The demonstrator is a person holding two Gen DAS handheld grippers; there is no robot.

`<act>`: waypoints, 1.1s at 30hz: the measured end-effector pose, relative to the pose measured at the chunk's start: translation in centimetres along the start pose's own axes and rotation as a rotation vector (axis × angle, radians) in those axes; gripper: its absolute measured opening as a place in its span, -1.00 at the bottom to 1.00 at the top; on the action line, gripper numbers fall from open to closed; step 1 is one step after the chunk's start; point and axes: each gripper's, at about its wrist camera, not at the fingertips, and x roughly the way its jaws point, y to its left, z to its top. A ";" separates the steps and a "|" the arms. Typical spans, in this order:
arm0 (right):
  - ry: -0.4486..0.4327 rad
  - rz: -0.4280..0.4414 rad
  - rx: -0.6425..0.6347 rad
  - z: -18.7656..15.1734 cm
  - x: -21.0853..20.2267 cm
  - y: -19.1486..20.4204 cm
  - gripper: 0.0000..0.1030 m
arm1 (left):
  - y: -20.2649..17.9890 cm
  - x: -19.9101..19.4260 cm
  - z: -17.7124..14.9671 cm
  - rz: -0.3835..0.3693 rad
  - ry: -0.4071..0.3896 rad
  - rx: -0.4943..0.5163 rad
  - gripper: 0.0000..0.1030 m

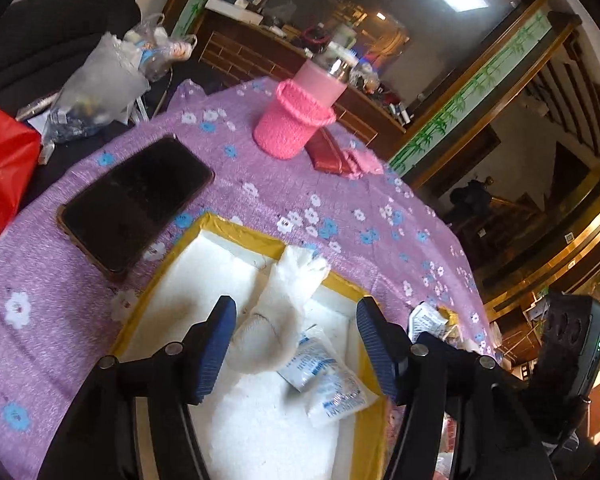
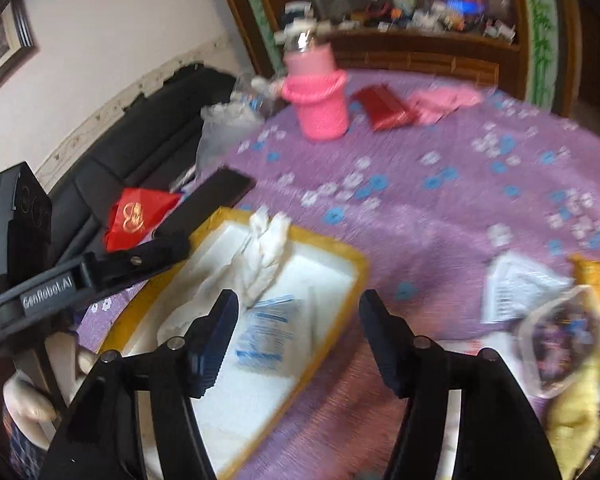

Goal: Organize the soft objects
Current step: 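Carry the white towel into the yellow-rimmed box with left tool while right tool drops desiccant packet there, then grasp the white red-printed plastic bag with left tool while right tool reaches the yellow towel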

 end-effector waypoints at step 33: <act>-0.309 -0.278 0.276 -11.5 -13.8 -19.0 0.53 | -22.3 3.3 -20.4 -0.089 0.211 0.646 0.57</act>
